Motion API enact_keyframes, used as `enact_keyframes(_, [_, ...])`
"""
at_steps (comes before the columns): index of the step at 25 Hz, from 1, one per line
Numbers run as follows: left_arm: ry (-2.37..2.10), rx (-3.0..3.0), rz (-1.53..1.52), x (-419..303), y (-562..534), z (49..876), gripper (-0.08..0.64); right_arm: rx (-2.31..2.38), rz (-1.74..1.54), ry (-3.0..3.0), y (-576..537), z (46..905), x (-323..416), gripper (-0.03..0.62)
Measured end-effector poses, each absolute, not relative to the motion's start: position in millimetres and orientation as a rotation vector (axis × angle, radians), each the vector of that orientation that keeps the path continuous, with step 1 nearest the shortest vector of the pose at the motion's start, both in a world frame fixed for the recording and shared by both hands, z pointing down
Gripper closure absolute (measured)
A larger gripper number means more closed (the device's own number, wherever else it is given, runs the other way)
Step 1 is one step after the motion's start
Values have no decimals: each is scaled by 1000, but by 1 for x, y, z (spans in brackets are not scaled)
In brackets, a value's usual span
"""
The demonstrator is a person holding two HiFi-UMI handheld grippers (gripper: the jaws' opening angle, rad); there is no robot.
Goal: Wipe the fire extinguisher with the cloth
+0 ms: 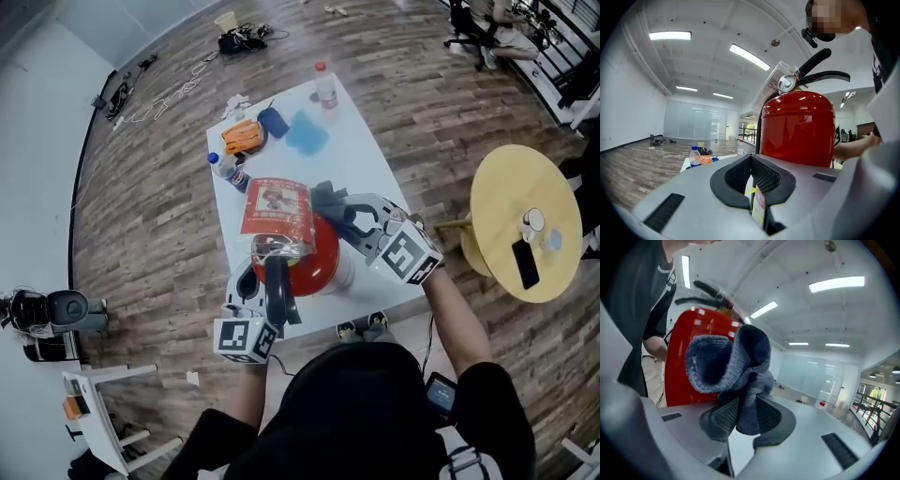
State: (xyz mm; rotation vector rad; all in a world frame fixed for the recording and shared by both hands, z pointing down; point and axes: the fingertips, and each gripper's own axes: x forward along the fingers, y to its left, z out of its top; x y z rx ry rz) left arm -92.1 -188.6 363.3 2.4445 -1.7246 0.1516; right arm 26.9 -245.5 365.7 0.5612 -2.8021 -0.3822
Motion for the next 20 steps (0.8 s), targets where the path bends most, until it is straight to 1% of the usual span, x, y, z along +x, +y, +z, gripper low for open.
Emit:
enact_keyframes(5, [-1723,2457,181,-96,-185,362,538,502,-19,-2752,-227,469,38,505])
enact_keyframes(10, [-1731,2425,198,-96,-184,371,538,488,46,-2542,-216,569,45,505])
enact_keyframes(12, [-1730,2419,204,-96,-184,372,538,477,49,-2470,-212,596,46,505])
enact_keyframes(14, [-1726,2416,213,-96,-183,374,538,490,26,-2427,-205,598,48,505])
enact_keyframes(16, [-1725,2410,216,-96,-182,374,538,521,-16,-2423,-192,580,51,505])
enact_keyframes(18, [-1726,2405,209,-95,-181,373,538,591,-52,-2495,-179,542,54,504])
enact_keyframes(20, [-1730,2402,207,-95,-180,372,538,700,-88,-2619,-172,487,58,503])
